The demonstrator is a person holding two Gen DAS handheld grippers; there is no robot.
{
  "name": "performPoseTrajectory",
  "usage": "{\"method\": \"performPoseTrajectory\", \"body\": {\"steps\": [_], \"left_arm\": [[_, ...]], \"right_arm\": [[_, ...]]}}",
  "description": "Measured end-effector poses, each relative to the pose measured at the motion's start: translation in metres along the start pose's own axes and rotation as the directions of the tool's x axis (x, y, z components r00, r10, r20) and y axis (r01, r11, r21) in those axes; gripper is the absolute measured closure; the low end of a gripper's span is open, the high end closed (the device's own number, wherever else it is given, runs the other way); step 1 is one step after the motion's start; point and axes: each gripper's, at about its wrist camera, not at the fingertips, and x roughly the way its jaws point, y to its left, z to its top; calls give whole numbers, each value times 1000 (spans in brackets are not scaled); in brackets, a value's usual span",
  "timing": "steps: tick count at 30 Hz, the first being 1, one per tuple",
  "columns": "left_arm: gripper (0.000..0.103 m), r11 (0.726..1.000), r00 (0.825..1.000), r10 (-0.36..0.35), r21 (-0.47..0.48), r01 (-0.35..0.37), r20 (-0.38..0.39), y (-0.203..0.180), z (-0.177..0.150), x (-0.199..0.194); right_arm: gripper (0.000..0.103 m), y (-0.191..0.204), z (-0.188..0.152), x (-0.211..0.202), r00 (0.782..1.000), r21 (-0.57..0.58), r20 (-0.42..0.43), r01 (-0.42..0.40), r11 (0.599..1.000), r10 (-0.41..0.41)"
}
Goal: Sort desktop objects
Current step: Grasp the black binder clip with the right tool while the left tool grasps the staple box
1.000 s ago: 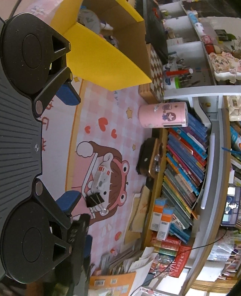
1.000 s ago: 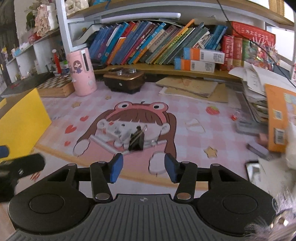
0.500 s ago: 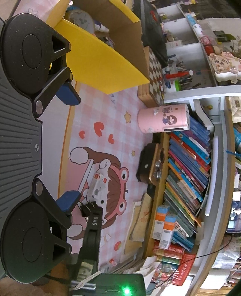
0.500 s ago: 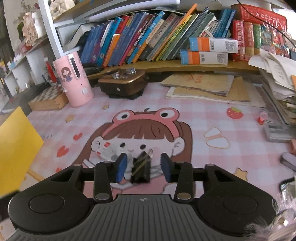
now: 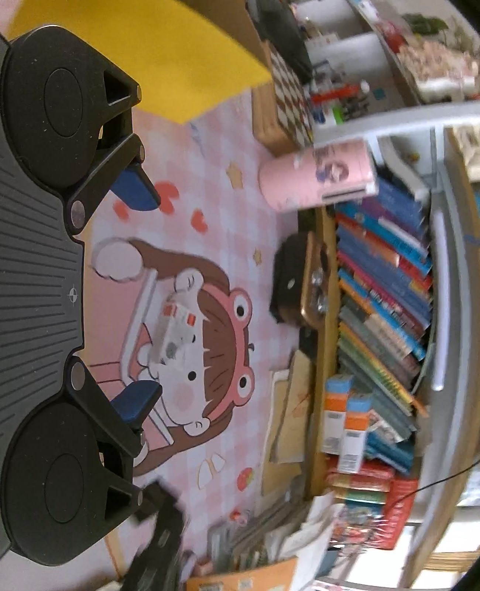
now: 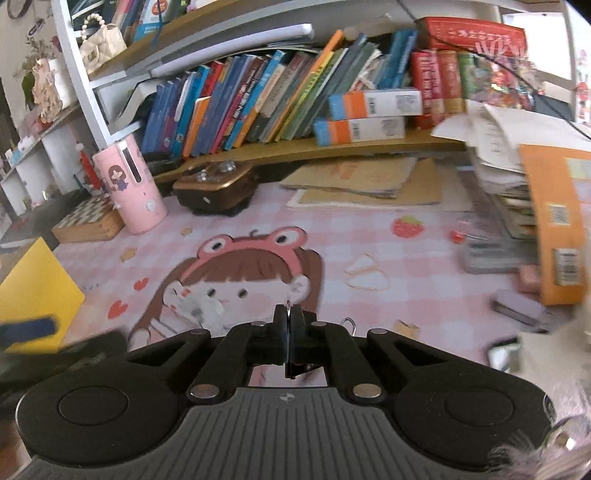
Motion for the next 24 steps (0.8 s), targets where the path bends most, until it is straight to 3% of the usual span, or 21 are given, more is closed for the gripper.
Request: {"method": "performPoseTrajectory", "body": {"steps": [6, 14, 17, 24], "left_arm": [[5, 997, 1000, -17, 80, 18, -13, -19, 1, 42], [26, 993, 1000, -26, 111, 26, -4, -23, 1, 66], [48, 992, 997, -74, 103, 73, 1, -23, 1, 67], [49, 997, 998, -65, 43, 65, 1, -12, 2, 43]], "right_arm": [[101, -8, -11, -26, 1000, -6, -19, 5, 1000, -5], [101, -1, -24, -42, 1000, -90, -30, 7, 996, -10], [101, -2, -26, -43, 999, -94, -41, 2, 996, -6], [101, -1, -25, -45, 999, -93, -52, -19, 995, 14]]}}
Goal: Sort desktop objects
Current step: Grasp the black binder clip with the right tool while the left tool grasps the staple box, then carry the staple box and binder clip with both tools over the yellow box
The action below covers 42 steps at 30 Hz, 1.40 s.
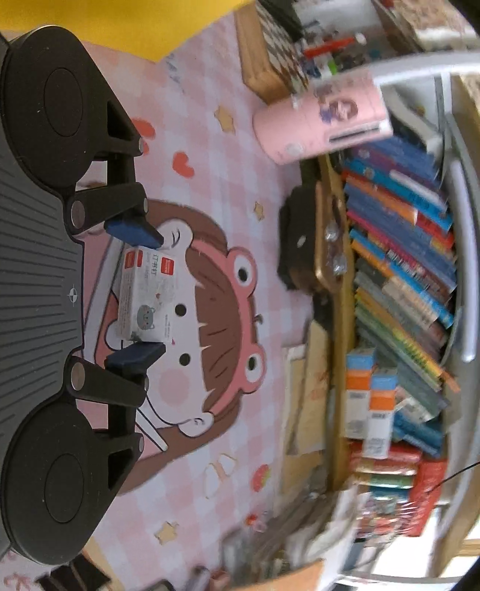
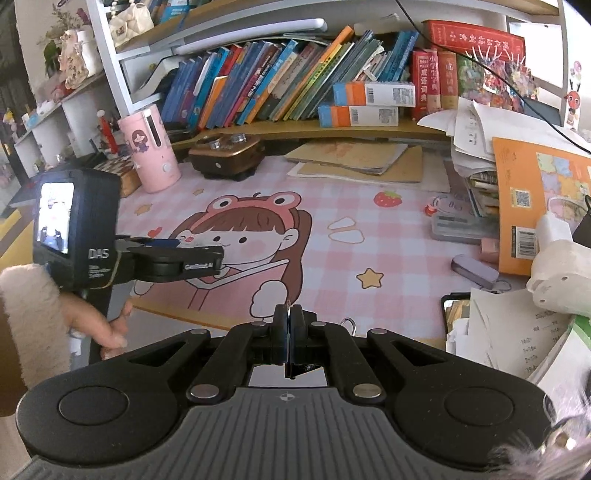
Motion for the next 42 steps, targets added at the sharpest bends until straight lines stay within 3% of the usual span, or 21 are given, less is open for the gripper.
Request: {"method": "performPoseTrajectory", "body": {"steps": [6, 14, 23, 33, 42], "left_arm": [[49, 993, 998, -34, -110, 39, 50, 19, -4, -65], [49, 955, 997, -45, -289, 62, 66, 40, -32, -146], [49, 942, 996, -61, -326, 77, 57, 49, -63, -186], [49, 936, 991, -96, -330, 121, 90, 77, -89, -213], [49, 933, 992, -105, -339, 123, 72, 116, -122, -246]], "right_arm": [[101, 9, 4, -4, 999, -31, 10, -36, 999, 36], [101, 30, 2, -23, 997, -97, 42, -62, 993, 67], [101, 62, -10, -33, 981, -123, -78, -185, 975, 176], [101, 103, -30, -54, 985, -151, -80, -166, 974, 155], [101, 156, -55, -73, 985, -160, -89, -164, 973, 151]]}}
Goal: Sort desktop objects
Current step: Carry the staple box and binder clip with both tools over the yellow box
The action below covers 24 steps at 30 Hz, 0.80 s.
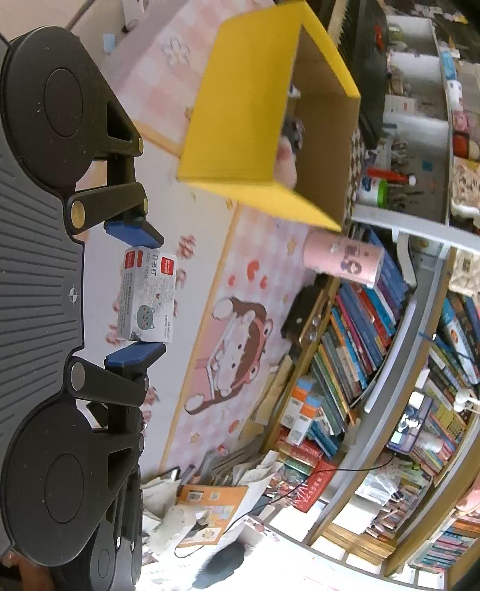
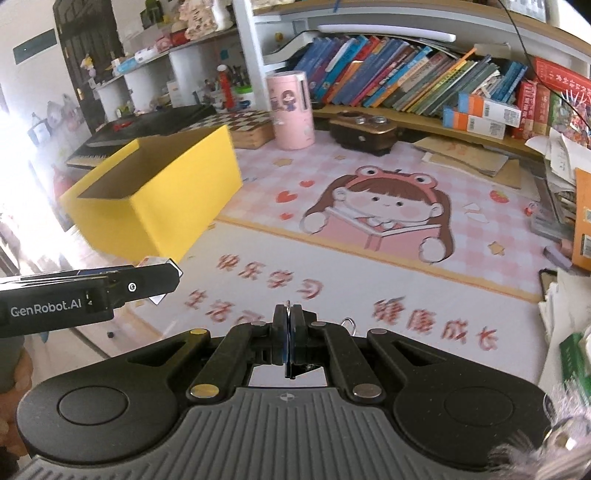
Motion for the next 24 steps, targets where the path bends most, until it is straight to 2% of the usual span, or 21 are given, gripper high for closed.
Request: {"method": "performPoseTrajectory", "body": {"steps": [14, 24], "left_arm": [[49, 1000, 1000, 2, -4, -3, -16, 65, -37, -71], [49, 998, 999, 44, -37, -44, -8, 105, -55, -110]], "right_arm": [[101, 98, -44, -18, 1000, -3, -16, -9, 1000, 9], [101, 152, -65, -18, 998, -25, -29, -50, 998, 50]]}}
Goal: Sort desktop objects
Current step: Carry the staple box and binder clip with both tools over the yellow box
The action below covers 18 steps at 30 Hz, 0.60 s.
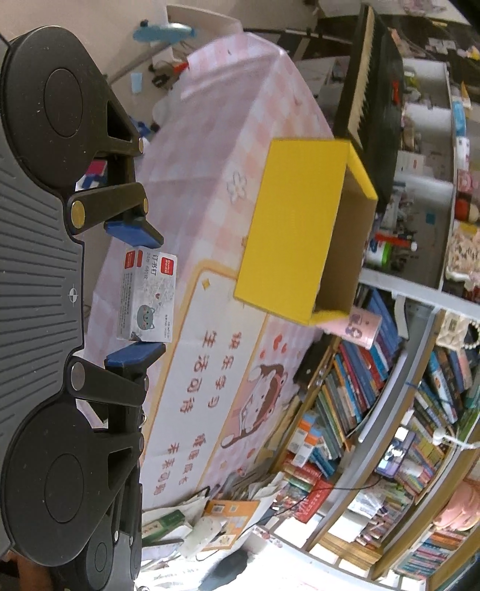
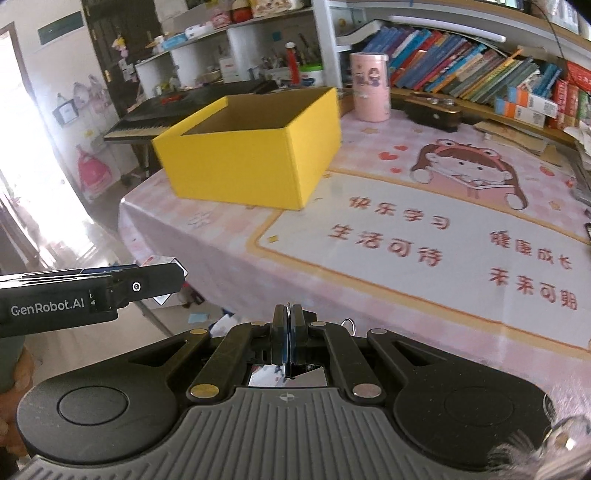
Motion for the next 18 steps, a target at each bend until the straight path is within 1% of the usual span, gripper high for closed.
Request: {"method": "performPoseTrajectory", "body": {"steps": [9, 18], "left_arm": [[49, 998, 999, 38, -48, -36, 29, 30, -5, -21], [49, 996, 997, 52, -78, -48, 50, 48, -4, -30]], "right_arm": [[101, 35, -1, 6, 999, -56, -8, -43, 998, 42], [101, 58, 3, 14, 998, -102, -23, -58, 993, 56]]}}
